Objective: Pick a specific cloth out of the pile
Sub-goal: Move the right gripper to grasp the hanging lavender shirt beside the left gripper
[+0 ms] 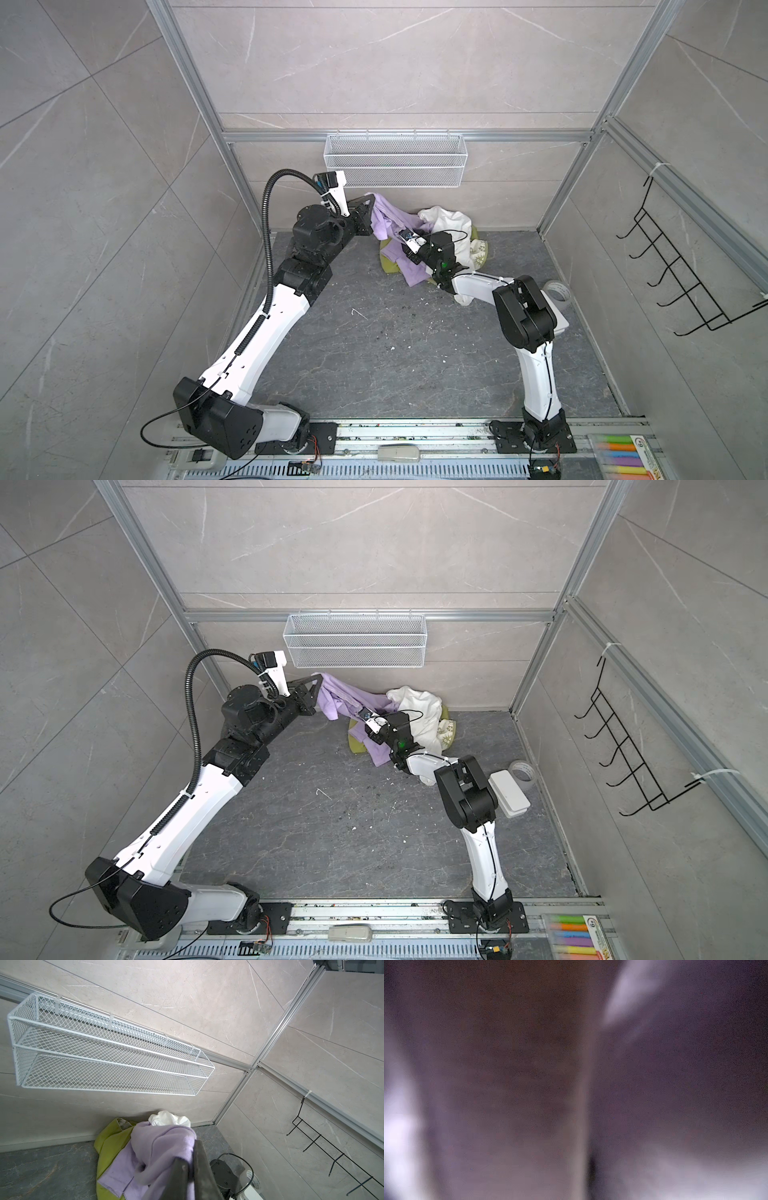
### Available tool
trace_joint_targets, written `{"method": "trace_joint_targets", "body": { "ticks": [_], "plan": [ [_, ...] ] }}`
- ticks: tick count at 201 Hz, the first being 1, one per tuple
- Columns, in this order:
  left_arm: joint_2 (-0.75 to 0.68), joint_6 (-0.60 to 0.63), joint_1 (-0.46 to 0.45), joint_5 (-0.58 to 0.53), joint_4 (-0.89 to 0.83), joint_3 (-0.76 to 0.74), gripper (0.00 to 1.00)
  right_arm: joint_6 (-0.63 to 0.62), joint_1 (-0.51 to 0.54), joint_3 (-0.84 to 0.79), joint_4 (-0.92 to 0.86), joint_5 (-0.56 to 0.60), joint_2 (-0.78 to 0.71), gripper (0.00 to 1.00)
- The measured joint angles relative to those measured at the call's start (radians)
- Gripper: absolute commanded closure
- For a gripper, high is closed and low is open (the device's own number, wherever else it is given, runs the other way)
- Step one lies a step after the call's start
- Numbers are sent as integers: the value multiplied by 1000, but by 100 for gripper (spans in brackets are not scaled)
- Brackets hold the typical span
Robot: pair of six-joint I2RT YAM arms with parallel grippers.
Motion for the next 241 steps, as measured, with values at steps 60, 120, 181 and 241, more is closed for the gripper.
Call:
{"method": "trace_joint_targets", "body": {
  "ticks": [60, 120, 181, 241],
  "plan": [
    [-4, 0, 0, -3, 11, -11, 100, 34, -5, 20, -4, 0, 0, 100],
    [-4, 0, 0, -11, 53, -76, 100, 83, -11, 25, -48, -20, -32, 100],
    [11, 0, 0, -13, 76, -87, 100, 154, -14, 41, -57, -57, -122, 100],
    [37, 0, 0, -29, 76, -92, 100, 234, -14, 58, -87, -92, -176, 100]
  ]
}}
